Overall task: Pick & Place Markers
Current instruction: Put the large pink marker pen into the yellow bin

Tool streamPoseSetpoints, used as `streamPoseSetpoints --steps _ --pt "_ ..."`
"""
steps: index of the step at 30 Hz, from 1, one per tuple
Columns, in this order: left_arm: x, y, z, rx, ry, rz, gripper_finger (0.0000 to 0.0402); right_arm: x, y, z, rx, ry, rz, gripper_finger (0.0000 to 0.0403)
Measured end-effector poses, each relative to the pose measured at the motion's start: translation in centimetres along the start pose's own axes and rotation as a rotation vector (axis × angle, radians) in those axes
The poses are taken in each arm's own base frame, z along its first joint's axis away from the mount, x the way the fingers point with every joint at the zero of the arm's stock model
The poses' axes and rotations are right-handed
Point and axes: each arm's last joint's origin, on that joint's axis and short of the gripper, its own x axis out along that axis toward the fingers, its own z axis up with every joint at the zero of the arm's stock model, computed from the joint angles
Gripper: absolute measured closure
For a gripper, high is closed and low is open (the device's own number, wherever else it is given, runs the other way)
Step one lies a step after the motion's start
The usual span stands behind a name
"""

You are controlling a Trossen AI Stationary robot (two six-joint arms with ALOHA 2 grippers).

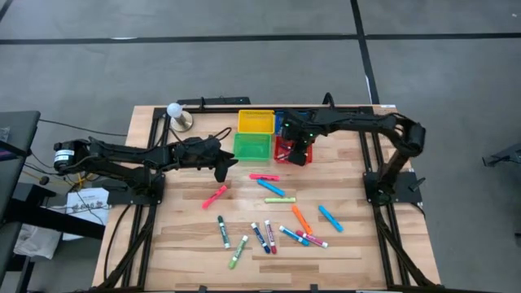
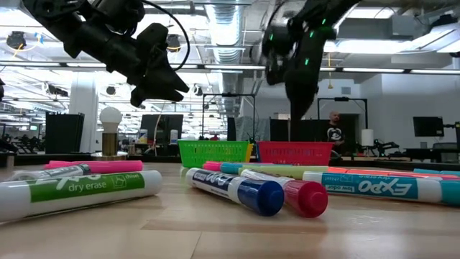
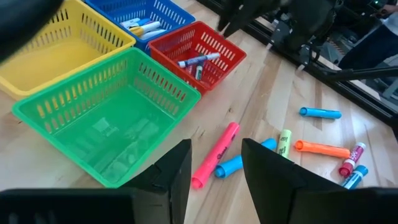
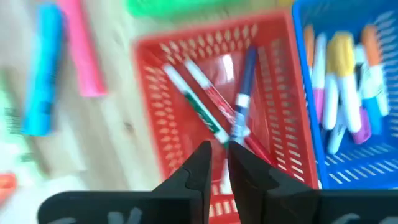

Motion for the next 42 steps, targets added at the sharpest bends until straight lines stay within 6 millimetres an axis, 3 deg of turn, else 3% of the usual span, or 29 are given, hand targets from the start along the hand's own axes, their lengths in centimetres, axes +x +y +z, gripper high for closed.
streamPoseSetpoints --steps 8,16,32,42 --pt "0.0 -0.4 -0.2 0.001 0.008 -0.019 0.0262 -5.8 3.5 -1.2 -0.008 -0.161 0.022 0.0374" --pt "-0.1 -1.4 -0.6 0.023 0.023 -0.058 0.0262 -8.4 7.7 -3.5 0.013 -0.181 0.087 0.0377" --pt "-0.4 -2.7 -1.2 0.052 0.04 -0.113 0.0262 -7.4 18.1 -7.6 -0.033 -0.09 0.218 0.0377" --pt "-0.4 -2.7 -1.2 0.079 0.036 -0.114 0.0262 -7.2 22.7 -10.3 0.08 -0.049 0.201 0.0377"
